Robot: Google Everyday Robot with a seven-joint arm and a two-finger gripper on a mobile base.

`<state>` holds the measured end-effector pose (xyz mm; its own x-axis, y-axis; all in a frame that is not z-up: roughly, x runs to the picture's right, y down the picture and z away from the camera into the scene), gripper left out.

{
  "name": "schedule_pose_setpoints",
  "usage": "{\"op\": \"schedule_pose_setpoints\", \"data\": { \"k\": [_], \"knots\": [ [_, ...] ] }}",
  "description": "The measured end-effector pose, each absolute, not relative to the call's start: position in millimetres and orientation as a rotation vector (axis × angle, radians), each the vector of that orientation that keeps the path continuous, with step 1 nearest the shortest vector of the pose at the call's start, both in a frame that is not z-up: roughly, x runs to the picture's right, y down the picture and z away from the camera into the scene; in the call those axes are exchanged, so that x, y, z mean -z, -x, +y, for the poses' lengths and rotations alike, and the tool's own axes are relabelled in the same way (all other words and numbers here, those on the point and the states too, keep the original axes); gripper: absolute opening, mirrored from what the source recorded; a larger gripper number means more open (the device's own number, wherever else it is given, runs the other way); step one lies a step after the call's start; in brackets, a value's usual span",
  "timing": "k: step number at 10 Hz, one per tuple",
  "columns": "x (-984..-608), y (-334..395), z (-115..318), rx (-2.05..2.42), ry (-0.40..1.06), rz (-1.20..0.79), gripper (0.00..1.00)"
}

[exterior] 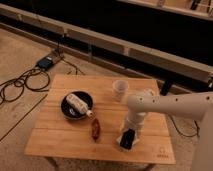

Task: Place the eraser on the white sponge

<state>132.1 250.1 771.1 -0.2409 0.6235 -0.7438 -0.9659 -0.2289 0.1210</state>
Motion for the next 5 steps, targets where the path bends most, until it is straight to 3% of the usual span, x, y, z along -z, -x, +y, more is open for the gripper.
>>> {"op": "schedule_pose_setpoints", "data": {
  "k": [5],
  "knots": [
    [-768,-135,220,-1.739,0.635,0.632,0.80]
  ]
}}
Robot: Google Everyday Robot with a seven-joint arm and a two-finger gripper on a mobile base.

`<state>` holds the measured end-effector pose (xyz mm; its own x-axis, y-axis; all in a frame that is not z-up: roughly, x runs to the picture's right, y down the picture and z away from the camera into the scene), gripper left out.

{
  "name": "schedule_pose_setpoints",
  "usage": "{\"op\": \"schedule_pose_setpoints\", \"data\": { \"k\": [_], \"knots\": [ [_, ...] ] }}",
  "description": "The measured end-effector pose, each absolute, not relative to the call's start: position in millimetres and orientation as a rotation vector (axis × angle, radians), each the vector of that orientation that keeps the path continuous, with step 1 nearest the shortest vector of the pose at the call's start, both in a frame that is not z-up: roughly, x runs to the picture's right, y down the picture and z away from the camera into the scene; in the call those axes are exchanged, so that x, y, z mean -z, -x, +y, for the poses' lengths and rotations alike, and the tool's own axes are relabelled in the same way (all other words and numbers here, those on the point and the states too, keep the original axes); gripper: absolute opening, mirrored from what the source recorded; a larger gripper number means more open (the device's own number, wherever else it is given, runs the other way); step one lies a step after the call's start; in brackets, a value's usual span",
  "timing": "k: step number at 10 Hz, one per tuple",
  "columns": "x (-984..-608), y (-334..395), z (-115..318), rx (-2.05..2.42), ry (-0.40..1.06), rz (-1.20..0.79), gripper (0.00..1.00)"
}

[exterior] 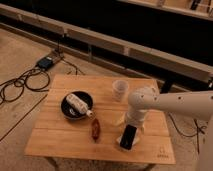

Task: Place the eraser on the white sponge

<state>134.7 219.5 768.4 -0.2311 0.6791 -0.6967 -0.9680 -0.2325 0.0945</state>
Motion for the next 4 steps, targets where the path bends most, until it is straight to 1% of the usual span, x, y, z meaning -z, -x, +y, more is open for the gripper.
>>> {"op": "schedule_pose_setpoints", "data": {
  "k": [4],
  "knots": [
    [-768.8,-133.4,219.3,-1.739,0.637,0.628,0.80]
  ]
}}
